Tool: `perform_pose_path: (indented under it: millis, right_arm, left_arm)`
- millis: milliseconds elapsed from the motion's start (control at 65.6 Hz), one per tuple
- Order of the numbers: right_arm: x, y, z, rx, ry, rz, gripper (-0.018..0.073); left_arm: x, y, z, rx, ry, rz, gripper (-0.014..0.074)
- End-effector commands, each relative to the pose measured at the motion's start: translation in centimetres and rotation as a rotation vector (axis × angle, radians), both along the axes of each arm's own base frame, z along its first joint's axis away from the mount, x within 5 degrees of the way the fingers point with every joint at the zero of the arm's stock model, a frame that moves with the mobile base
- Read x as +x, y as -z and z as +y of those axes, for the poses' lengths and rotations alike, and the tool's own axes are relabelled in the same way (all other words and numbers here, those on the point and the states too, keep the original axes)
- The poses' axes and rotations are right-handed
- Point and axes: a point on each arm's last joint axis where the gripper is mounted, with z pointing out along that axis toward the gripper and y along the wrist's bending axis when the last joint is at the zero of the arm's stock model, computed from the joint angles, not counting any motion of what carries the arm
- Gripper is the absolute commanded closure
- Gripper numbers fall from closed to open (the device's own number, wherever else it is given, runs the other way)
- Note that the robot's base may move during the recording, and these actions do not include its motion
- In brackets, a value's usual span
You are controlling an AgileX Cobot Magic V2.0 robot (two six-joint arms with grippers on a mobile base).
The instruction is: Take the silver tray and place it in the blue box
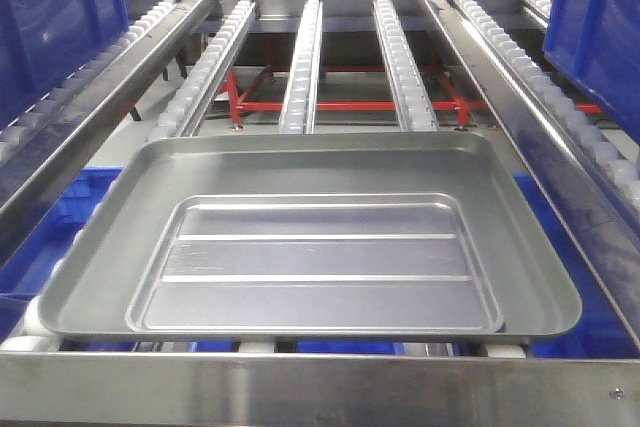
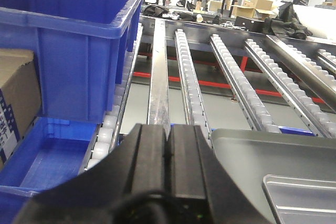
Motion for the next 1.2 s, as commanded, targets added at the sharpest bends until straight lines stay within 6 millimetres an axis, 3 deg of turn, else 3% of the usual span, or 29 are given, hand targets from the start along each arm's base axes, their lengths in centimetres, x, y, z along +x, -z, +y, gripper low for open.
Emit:
perform_pose_path:
  millis: [0,884,1021,1188]
  right_arm:
    - [-0.3,-0.8,0.0,-0.006,0.001,-0.106,0.0510]
    - [-0.4,-1.1,0.0,-0.005,0.001,-0.129,0.0510]
    - [-0.8,-3.2,0.0,-0.007,0.001,-0.073,0.0510]
    - [-1.2,-7.4,0.0,-0.013,0.000,0.166,0.0510]
  left_arm:
    - [-0.3,-1.0,0.0,-0.023,0.004,-0.107,0.0700]
    - [-0.4,-1.3,0.0,-0.022,0.004,-0.122,0.0700]
    - [-0.7,-3.4,0.1,0.001,0.003,-0.132,0.0700]
    - [-0.6,-6.4,0.0,0.044,0.006,0.184,0.0700]
